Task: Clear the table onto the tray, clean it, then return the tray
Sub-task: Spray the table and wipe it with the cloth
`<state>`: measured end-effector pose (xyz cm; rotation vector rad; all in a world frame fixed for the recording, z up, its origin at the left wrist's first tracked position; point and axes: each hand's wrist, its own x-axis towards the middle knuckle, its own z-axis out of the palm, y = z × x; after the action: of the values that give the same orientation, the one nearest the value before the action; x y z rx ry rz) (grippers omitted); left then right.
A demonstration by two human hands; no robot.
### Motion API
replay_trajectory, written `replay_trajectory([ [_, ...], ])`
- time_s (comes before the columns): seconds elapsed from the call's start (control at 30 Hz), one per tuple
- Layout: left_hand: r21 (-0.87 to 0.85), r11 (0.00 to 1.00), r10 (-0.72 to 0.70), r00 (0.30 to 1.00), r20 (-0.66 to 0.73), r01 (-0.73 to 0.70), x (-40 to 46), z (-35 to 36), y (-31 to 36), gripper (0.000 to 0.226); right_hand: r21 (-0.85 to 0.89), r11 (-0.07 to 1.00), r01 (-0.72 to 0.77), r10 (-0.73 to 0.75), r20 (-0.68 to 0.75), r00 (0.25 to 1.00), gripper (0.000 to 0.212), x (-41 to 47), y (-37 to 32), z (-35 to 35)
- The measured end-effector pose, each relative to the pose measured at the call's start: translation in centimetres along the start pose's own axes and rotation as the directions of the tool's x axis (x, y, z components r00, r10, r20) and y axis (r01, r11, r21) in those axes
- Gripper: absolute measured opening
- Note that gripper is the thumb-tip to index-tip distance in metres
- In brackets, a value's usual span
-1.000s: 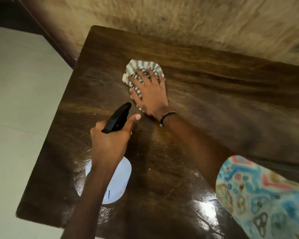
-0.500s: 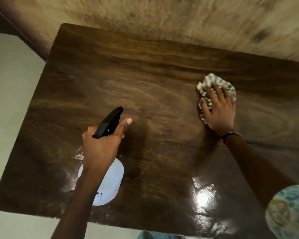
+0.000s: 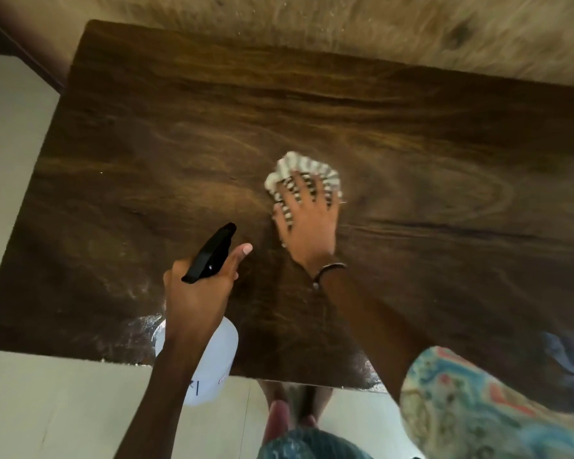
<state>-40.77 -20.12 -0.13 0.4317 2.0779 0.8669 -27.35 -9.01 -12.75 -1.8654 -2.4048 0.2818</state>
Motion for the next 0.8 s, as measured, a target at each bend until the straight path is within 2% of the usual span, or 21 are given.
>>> replay_trajectory([
  [0.07,0.015,0.999,0.03,0.999,-0.01,-0.03,-0.8,0.1,-0.3,0.041,0.057,0.979,0.196,-0.196,0.009,0.98,0.045,-2.6,-2.7,0.7],
  [0.13,0.027,0.999,0.039,0.999,-0.003,-0.038,-1.4,0.3,-0.5,0.043,0.08,0.927,0.367,-0.37,0.027,0.928,0.044,-5.9,-3.0,1.2],
  [0.2,0.034,0.999,-0.009,1.0,0.026,0.009,-2.0,0.4,-0.8,0.054,0.032,0.878,0.477,-0.478,0.072,0.875,0.047,-8.3,-0.9,1.2],
  [0.23,0.038,0.999,-0.021,0.999,0.033,0.02,-2.4,0.6,-1.0,0.055,0.006,0.874,0.486,-0.485,0.086,0.87,0.048,-8.8,0.8,0.9],
  [0.3,0.036,0.999,-0.023,0.999,0.025,0.022,-3.0,0.7,-1.7,0.05,-0.019,0.914,0.406,-0.404,0.068,0.912,0.047,-8.8,4.5,0.1],
  [0.37,0.013,1.0,-0.006,1.0,0.02,0.006,-3.9,1.1,-2.0,0.048,-0.022,0.968,0.249,-0.248,0.039,0.968,0.048,-8.6,8.4,-1.1],
  [0.47,0.0,0.999,0.034,0.999,0.008,-0.034,-5.0,1.3,-2.6,0.042,0.001,1.0,0.031,-0.031,-0.003,1.0,0.048,-9.4,13.2,-2.6],
  [0.63,-0.026,0.999,0.033,0.999,0.029,-0.032,-5.9,0.8,-4.0,0.036,0.005,0.971,-0.237,0.236,-0.114,0.965,0.047,-14.8,17.4,-3.5],
  [0.8,-0.075,0.996,0.049,0.996,0.07,-0.044,-6.5,-0.8,-4.7,0.022,0.021,0.94,-0.34,0.339,-0.139,0.93,0.048,-21.2,15.6,-2.7],
])
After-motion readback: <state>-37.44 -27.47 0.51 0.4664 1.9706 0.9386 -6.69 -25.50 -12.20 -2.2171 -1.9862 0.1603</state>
